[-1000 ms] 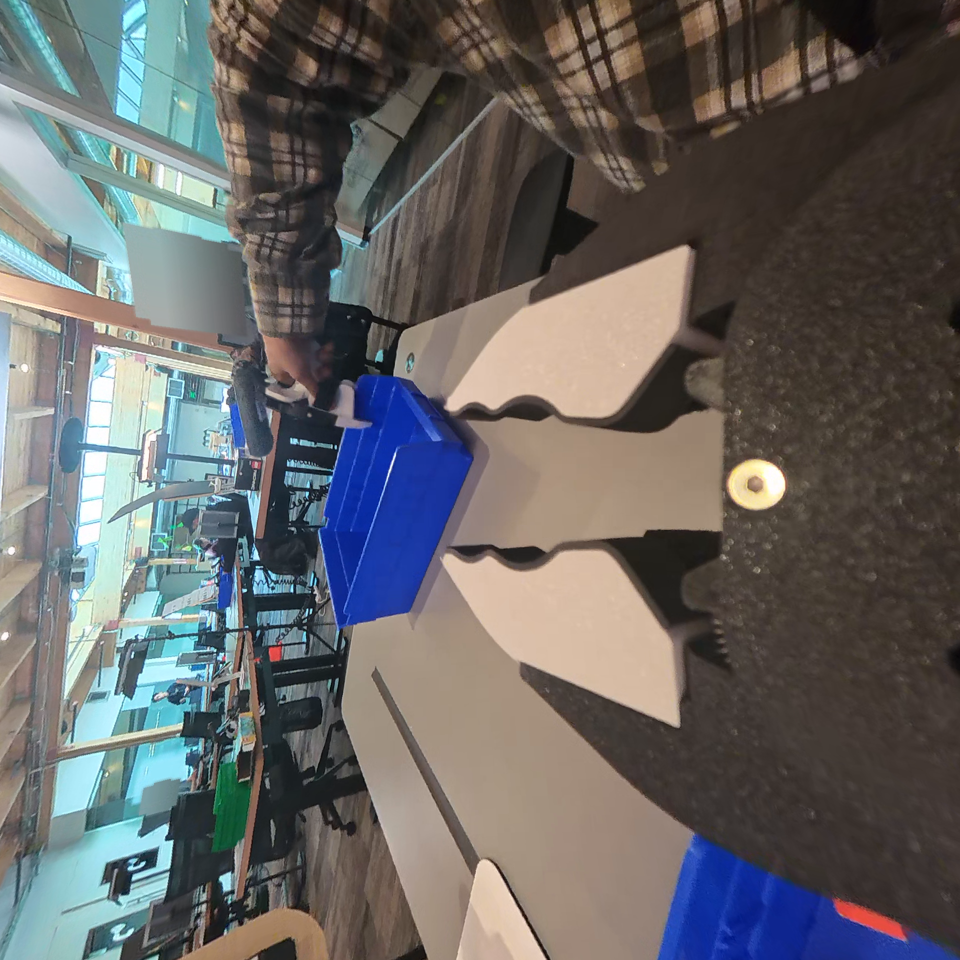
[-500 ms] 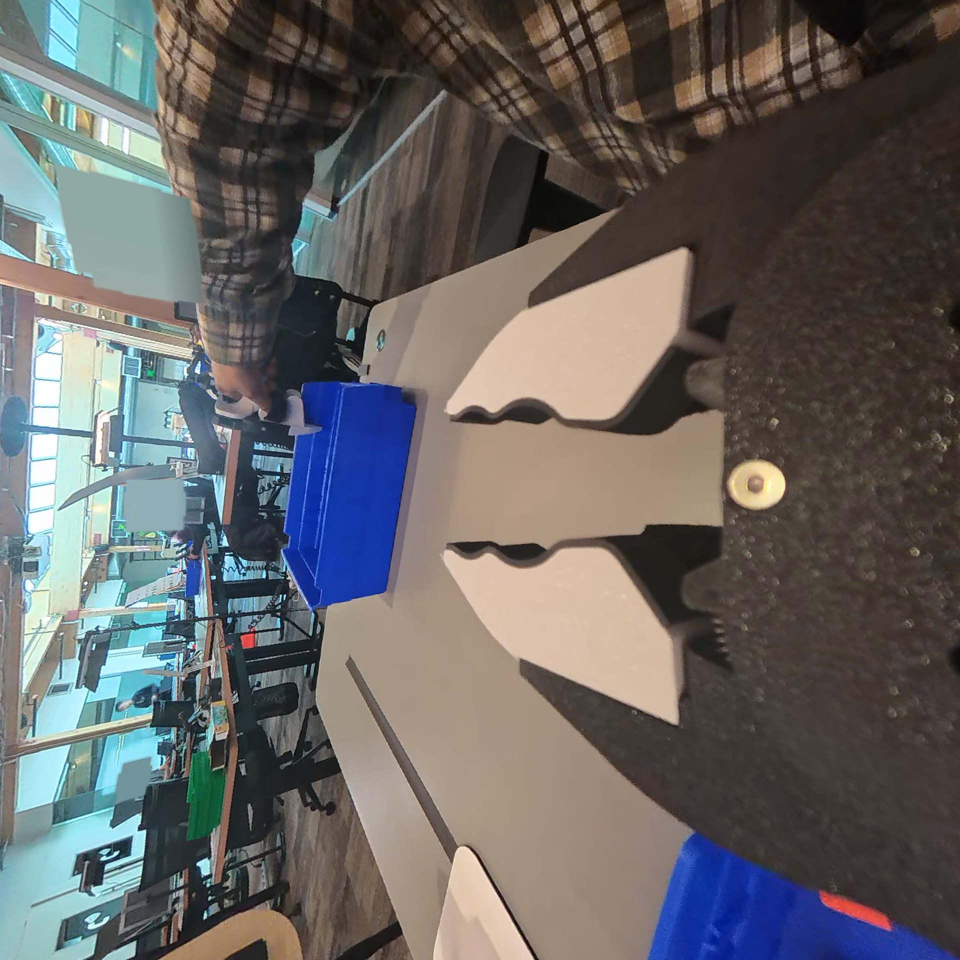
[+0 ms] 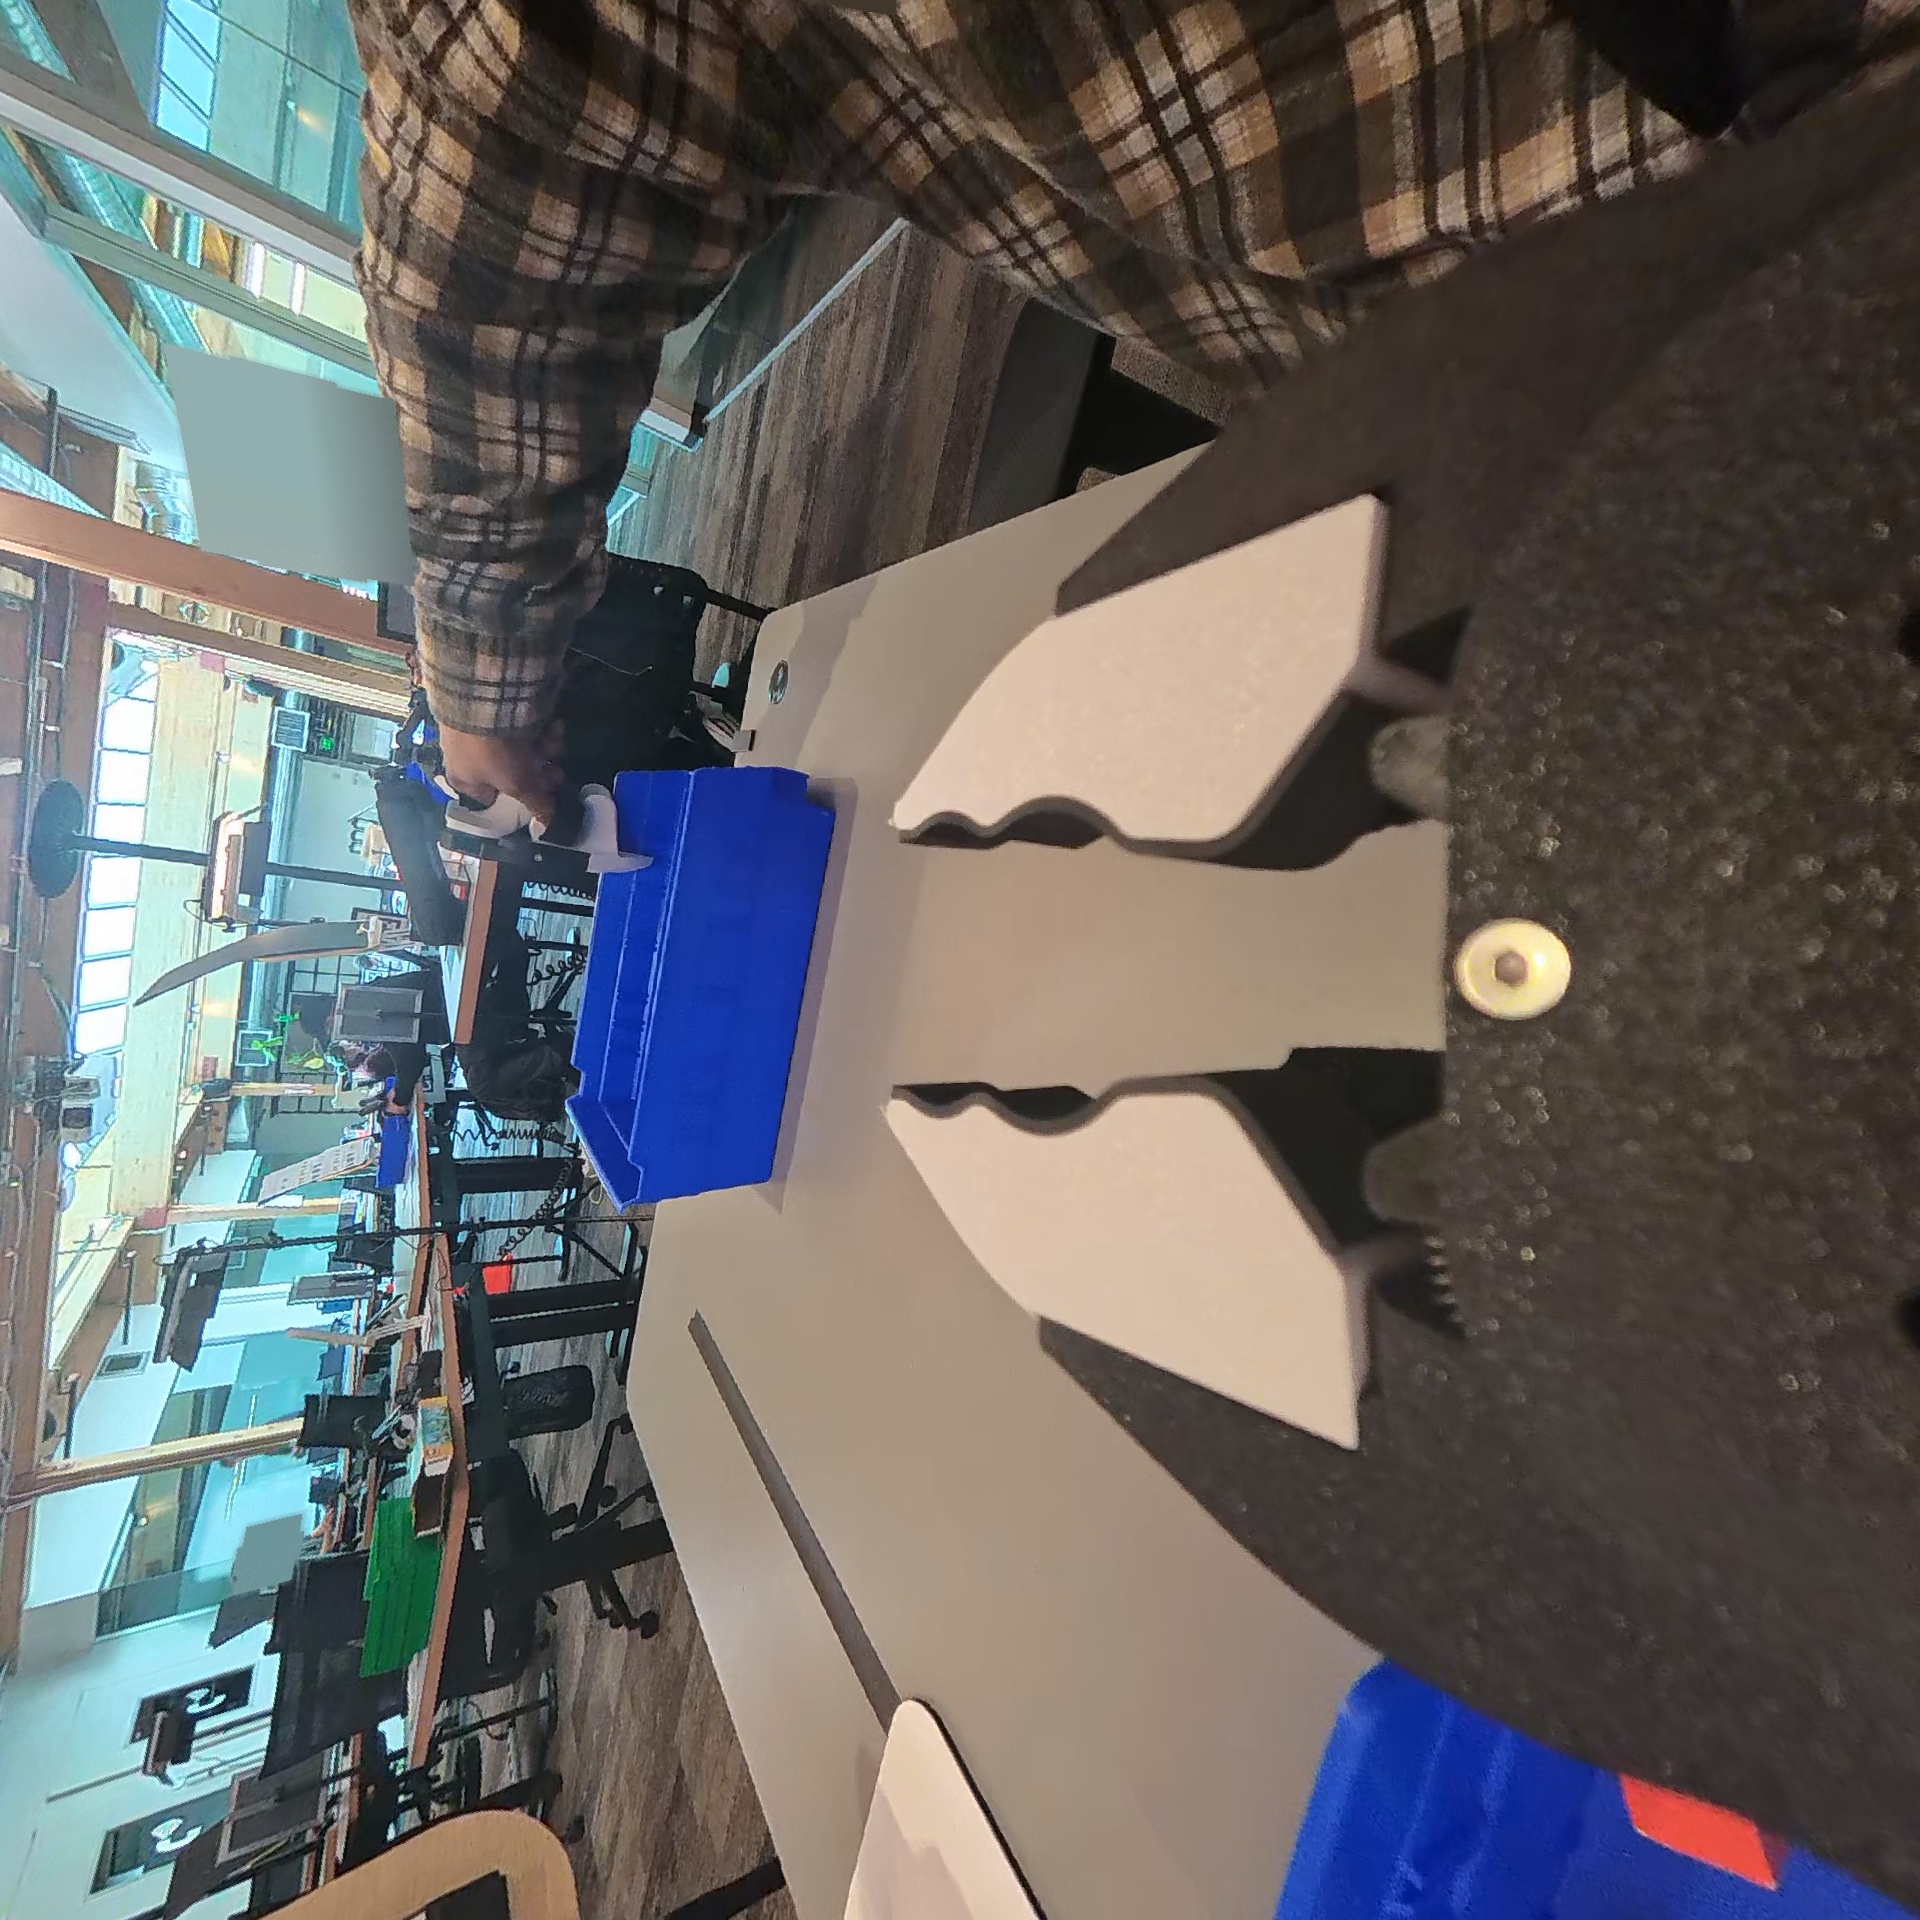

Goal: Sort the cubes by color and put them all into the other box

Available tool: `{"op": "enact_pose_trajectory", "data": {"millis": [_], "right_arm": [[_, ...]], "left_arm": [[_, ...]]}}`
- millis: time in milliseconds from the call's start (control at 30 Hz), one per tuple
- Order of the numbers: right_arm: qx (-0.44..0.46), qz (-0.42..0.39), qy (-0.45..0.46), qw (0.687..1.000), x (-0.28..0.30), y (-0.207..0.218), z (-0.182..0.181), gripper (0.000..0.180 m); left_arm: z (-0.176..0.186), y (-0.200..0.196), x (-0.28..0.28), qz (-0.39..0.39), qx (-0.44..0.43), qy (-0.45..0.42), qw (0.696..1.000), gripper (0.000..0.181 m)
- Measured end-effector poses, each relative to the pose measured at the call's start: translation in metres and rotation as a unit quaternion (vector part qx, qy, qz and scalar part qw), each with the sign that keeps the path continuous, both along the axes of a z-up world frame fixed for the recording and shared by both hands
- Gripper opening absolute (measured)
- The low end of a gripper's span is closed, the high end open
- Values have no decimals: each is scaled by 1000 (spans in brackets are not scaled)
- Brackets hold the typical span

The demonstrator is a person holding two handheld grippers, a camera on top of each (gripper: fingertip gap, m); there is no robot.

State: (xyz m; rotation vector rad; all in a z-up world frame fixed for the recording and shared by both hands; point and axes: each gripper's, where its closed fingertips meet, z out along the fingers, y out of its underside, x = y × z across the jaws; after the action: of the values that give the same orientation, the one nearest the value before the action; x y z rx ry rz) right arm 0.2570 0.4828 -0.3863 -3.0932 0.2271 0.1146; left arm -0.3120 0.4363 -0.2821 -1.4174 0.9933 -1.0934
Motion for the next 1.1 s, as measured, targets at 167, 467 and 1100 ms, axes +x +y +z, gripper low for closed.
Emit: {"op": "enact_pose_trajectory", "data": {"millis": [167, 467, 1100], "right_arm": [[2, 18, -37, 999, 5, -5, 6, 50], [293, 107, -79, 947, -69, 36, 150, 88], [602, 301, 152, 723, -409, 81, 54, 92]], "left_arm": [[2, 0, -1, 3, 4, -3, 1000, 43], [12, 5, -8, 31, 32, -16, 999, 58], [12, 103, -266, 452, -110, 203, 862, 71]]}}
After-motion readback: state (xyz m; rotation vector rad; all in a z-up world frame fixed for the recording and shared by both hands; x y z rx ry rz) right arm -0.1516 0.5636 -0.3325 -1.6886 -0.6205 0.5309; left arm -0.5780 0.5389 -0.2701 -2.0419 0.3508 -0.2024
